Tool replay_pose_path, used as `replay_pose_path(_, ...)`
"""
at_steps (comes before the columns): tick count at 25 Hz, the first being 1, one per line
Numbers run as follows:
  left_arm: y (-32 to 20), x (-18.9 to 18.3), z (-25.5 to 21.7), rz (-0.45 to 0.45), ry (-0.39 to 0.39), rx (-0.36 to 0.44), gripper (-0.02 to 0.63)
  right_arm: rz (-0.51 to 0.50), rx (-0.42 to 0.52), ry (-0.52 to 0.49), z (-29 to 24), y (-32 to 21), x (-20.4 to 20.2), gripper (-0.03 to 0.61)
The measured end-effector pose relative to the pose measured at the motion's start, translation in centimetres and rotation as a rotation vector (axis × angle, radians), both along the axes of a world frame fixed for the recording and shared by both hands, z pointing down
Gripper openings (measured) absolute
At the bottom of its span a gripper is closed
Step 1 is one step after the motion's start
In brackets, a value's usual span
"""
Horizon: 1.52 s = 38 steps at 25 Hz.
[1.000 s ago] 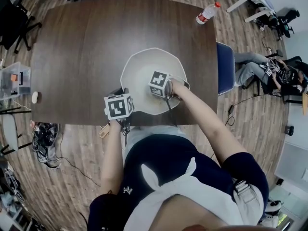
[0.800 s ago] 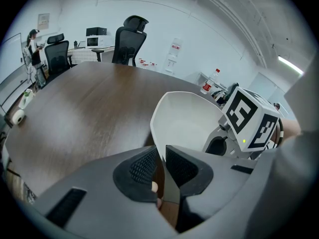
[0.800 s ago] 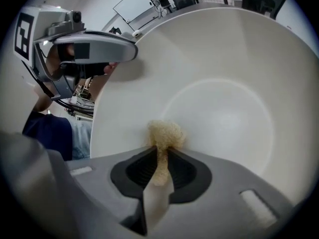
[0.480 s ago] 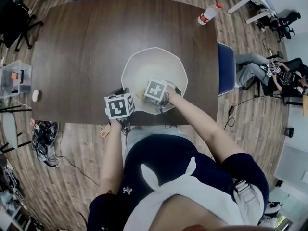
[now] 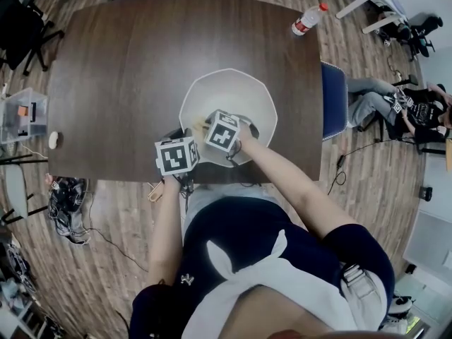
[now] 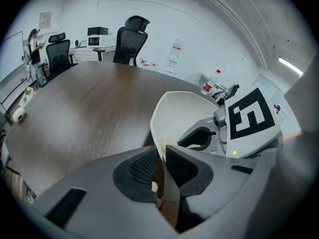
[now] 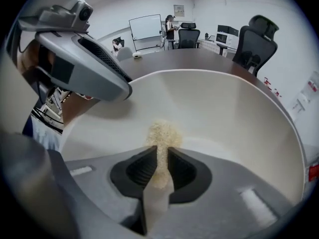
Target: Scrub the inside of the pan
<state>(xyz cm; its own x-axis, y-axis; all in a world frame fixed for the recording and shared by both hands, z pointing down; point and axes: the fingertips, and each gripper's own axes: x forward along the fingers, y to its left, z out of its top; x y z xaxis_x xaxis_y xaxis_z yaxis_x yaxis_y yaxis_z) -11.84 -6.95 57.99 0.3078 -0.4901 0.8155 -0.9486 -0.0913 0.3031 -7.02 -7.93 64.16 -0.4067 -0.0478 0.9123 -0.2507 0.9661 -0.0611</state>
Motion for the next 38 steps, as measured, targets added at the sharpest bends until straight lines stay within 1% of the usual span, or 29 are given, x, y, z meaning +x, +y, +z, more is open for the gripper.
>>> replay_pose_path(9,0.1,-0.2,-0.2,0.000,0.005,-0.005,0.064,0.075,0.157,0.035,-0.1,-3.4,1.0,0.061)
replay_pose_path(18,0.1,-0.1,-0.2,0.000,0.013,-0.004,0.064,0.164,0.229,0.114,0.1,-5.7,4.1,0.061)
replay_pose_path(23,0.1,-0.2,-0.3,-0.003,0.023,-0.005,0.064,0.200,0.206,0.169,0.2,-6.2,5.9,0.061)
replay_pose_path(27,0.2,-0.1,-0.2,-0.004,0.027,-0.005,0.064,0.233,0.169,0.212,0.4,-6.4,7.8,0.061)
replay_pose_path(31,0.2,-0.2,-0.3,-0.004,0.032,-0.007,0.064,0.248,0.108,0.246,0.4,-5.9,9.0,0.061)
replay_pose_path(35,0.2,-0.1,-0.4,-0.004,0.035,-0.010,0.064,0.257,0.041,0.251,0.3,-5.2,9.9,0.060)
replay_pose_path(38,0.2,-0.2,-0.5,-0.005,0.042,-0.012,0.064,0.306,-0.004,0.250,0.4,-4.4,10.4,0.060)
